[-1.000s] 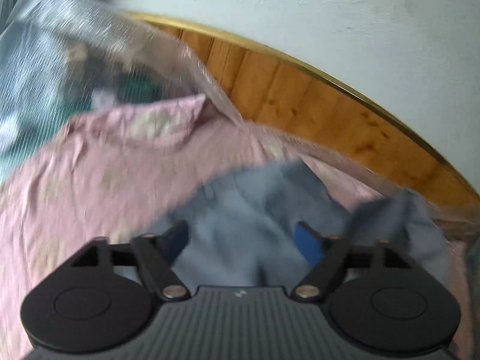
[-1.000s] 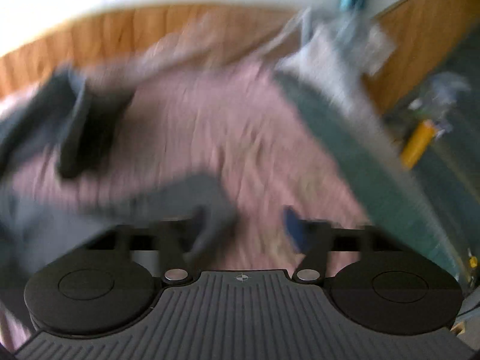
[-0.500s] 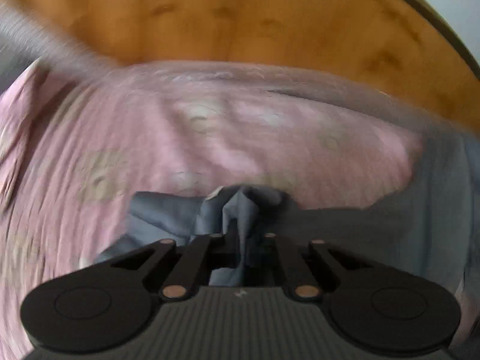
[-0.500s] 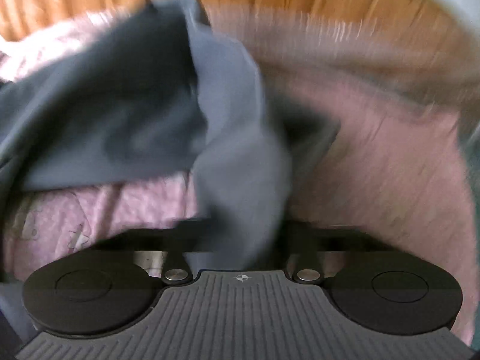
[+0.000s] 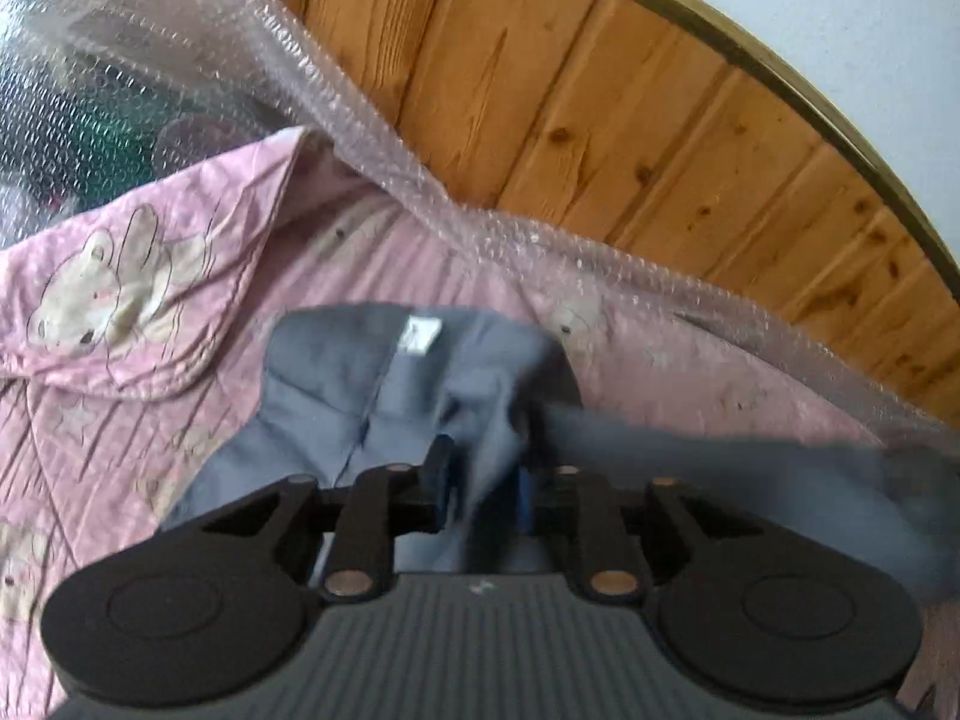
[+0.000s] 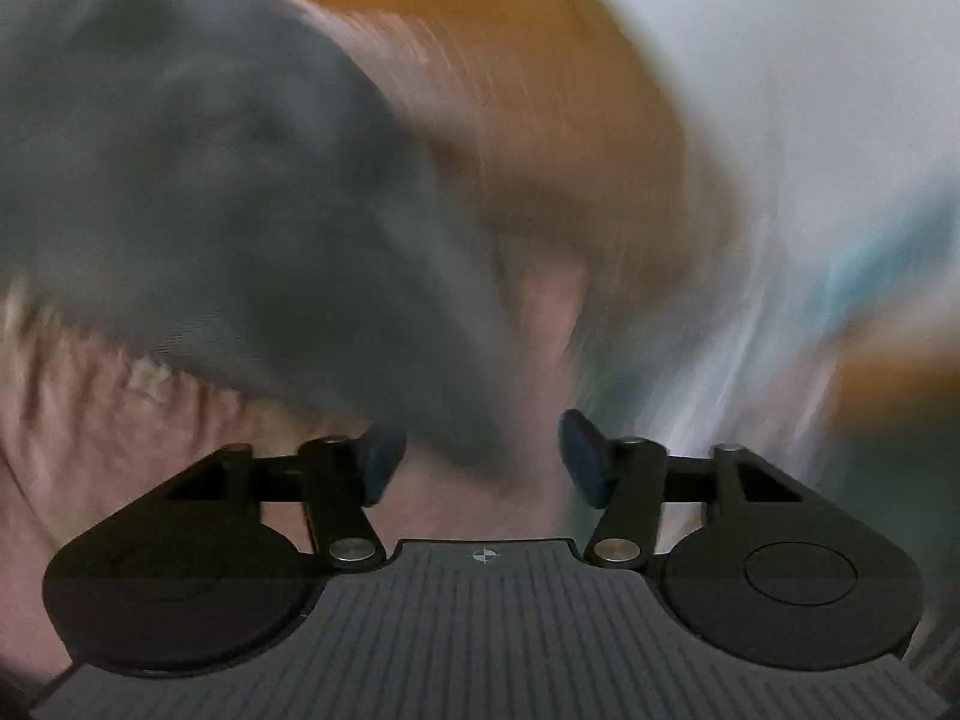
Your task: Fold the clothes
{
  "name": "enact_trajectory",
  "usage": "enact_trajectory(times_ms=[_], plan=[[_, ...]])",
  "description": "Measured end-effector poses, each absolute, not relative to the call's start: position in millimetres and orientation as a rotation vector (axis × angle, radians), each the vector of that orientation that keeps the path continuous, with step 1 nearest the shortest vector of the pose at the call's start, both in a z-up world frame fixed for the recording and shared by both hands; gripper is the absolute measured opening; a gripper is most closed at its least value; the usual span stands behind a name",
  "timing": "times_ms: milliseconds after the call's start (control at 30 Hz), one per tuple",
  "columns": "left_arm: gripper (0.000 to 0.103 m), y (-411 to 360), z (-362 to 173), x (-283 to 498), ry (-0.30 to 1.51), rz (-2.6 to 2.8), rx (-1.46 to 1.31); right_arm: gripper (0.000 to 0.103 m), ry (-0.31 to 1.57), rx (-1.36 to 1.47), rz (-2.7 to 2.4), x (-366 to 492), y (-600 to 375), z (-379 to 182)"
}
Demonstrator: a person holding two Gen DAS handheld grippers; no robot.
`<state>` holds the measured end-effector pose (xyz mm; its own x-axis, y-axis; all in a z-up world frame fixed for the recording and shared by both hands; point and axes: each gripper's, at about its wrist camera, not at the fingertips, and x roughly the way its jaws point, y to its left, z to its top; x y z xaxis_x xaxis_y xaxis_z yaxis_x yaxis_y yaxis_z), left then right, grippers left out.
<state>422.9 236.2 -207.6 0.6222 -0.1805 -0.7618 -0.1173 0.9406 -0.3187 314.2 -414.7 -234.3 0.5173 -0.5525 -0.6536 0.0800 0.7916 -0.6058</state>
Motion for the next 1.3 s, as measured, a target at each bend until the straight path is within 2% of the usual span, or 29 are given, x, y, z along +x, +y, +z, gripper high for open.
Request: enact_trajectory(times_ms=[33, 67, 100, 133, 200, 233, 367, 500, 667, 700, 733, 767, 800, 867, 1067, 1133, 1200, 1233, 1267, 1300], plan=[[0.024, 242.9, -199.5, 410.4, 0.877, -0.055, -0.372, 0.050, 0.955, -0.378, -0.422, 303.4, -422.7, -228.3], [0.032, 250.7, -191.3, 397.0, 0.852, -0.067, -0.387, 0.055, 0.944, -0.204, -0.438, 292.6, -430.7, -222.3], [0.045, 261.7, -182.9, 381.0, 0.830, -0.065, -0.402, 0.065, 0.928, -0.039, -0.445, 280.8, -437.5, -216.2], [0.050, 273.2, -175.4, 364.0, 0.818, -0.052, -0.417, 0.070, 0.907, 0.048, -0.401, 261.1, -434.4, -209.5], [0.055, 298.8, -165.6, 324.6, 0.838, 0.038, -0.437, 0.092, 0.868, 0.137, -0.339, 216.5, -423.7, -199.9], [0.055, 311.1, -162.5, 304.0, 0.853, 0.081, -0.453, 0.095, 0.860, 0.132, -0.339, 192.7, -423.5, -200.5], [0.058, 334.3, -181.9, 213.5, 0.988, 0.195, -0.556, 0.095, 0.927, 0.144, -0.426, 105.3, -432.8, -226.7], [0.060, 321.8, -199.7, 146.3, 1.057, 0.250, -0.629, 0.093, 1.006, 0.399, -0.427, 24.4, -441.1, -272.6], [0.074, 294.9, -217.0, 139.5, 0.974, 0.282, -0.736, 0.093, 0.902, 0.814, -0.297, -29.8, -421.5, -303.6], [0.072, 288.7, -219.4, 143.5, 0.959, 0.296, -0.725, 0.087, 0.879, 0.836, -0.258, -25.1, -416.9, -309.1], [0.064, 284.0, -221.4, 148.0, 0.958, 0.310, -0.694, 0.077, 0.859, 0.854, -0.219, -19.8, -412.7, -314.0], [0.022, 279.2, -222.2, 153.1, 0.964, 0.317, -0.655, 0.031, 0.868, 0.844, -0.190, -9.6, -411.8, -314.1], [0.004, 275.0, -220.1, 156.5, 0.962, 0.322, -0.621, 0.009, 0.872, 0.832, -0.162, 0.6, -411.3, -312.5], [0.004, 270.2, -200.0, 153.6, 0.925, 0.322, -0.584, 0.001, 0.813, 0.763, -0.137, 20.5, -417.4, -280.6], [0.004, 271.6, -129.5, 147.3, 0.772, 0.327, -0.523, 0.000, 0.588, 0.454, -0.123, 75.9, -444.7, -136.7], [0.004, 269.5, -125.9, 157.0, 0.794, 0.350, -0.481, 0.003, 0.584, 0.402, -0.142, 117.5, -455.4, -126.5], [0.004, 267.7, -140.0, 172.1, 0.865, 0.400, -0.420, 0.026, 0.632, 0.390, -0.142, 159.5, -464.9, -136.5], [0.004, 270.0, -146.6, 173.6, 0.872, 0.416, -0.429, 0.033, 0.656, 0.406, -0.183, 162.3, -468.9, -147.3], [0.004, 272.4, -150.9, 171.1, 0.868, 0.422, -0.446, 0.035, 0.675, 0.421, -0.221, 162.8, -472.3, -157.3], [0.004, 272.3, -152.7, 166.7, 0.862, 0.420, -0.457, 0.044, 0.649, 0.443, -0.229, 144.5, -469.5, -161.1]])
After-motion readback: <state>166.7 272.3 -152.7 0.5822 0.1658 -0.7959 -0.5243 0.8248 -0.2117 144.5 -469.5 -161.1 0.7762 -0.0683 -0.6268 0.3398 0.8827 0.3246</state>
